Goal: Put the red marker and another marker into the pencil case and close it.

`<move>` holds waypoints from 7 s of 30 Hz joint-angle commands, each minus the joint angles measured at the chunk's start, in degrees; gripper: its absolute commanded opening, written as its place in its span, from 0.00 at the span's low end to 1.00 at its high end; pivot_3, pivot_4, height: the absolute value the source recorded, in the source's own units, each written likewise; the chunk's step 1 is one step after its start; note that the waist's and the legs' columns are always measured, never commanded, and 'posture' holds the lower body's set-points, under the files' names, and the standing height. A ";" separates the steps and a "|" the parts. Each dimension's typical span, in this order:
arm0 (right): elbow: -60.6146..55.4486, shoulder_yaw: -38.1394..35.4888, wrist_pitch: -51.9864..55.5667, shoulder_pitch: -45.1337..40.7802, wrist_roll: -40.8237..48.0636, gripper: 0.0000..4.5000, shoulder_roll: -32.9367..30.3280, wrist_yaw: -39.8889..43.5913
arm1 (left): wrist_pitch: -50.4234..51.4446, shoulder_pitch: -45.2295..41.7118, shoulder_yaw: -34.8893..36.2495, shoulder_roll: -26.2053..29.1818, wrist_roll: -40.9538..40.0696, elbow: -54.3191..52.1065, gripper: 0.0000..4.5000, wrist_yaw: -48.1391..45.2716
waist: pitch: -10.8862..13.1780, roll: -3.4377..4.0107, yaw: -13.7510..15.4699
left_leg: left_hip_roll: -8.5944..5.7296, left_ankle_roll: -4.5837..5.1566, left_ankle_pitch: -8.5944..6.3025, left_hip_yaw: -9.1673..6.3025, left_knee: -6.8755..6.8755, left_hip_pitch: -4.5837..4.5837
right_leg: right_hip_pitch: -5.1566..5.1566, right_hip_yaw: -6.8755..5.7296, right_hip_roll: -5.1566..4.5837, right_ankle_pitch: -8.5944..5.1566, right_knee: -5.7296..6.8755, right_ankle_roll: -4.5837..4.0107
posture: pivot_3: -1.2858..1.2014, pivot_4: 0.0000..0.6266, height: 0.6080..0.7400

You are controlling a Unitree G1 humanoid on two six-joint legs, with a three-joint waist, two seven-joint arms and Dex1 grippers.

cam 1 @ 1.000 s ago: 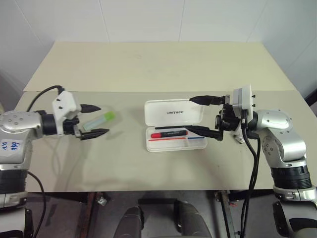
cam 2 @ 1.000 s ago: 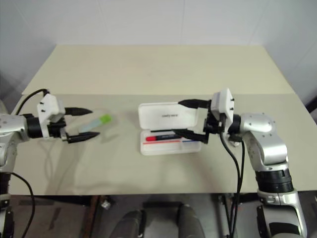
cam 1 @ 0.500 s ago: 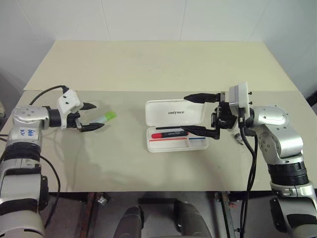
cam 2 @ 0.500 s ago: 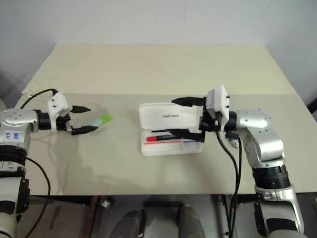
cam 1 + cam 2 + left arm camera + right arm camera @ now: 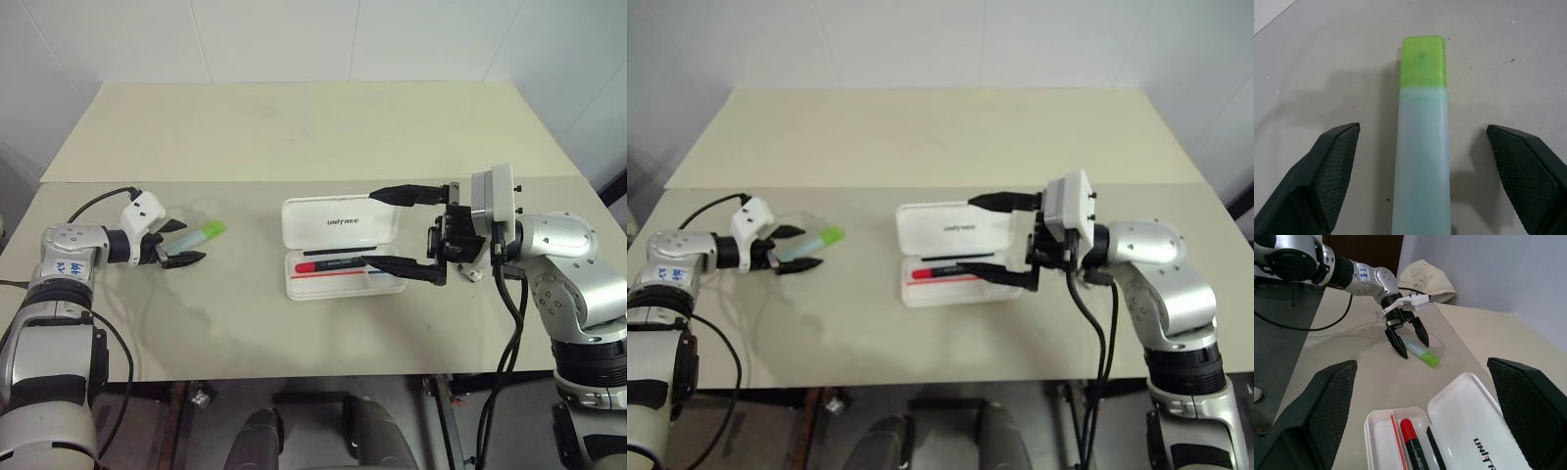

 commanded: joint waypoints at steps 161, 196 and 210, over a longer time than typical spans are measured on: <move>24.96 10.92 -4.34 -8.21 -19.04 0.08 -7.06 13.89 | 29.28 19.60 5.88 -4.67 -32.07 -69.84 1.00 -13.33 | 0.06 0.05 -0.04 | 0.04 0.06 0.13 0.20 -0.01 0.15 | 0.22 0.32 0.10 0.27 -0.41 0.10 | 0.52 0.24 1.00; 46.30 13.79 -20.68 -18.89 -24.72 0.83 1.36 19.71 | 31.59 21.74 7.29 -3.84 -32.92 -75.47 1.00 -8.75 | 0.08 0.07 -0.16 | -0.01 0.06 0.09 0.16 -0.05 0.05 | 0.16 0.25 0.01 0.30 -0.54 0.14 | 0.52 0.24 1.00; 25.30 4.13 -8.08 -8.79 -9.01 0.99 -3.62 20.43 | 31.43 23.12 8.49 -2.59 -32.97 -73.22 1.00 -9.87 | 0.08 0.07 -0.01 | -0.01 0.04 0.06 0.12 -0.09 0.01 | 0.16 0.24 0.00 0.30 -0.64 0.15 | 0.52 0.24 1.00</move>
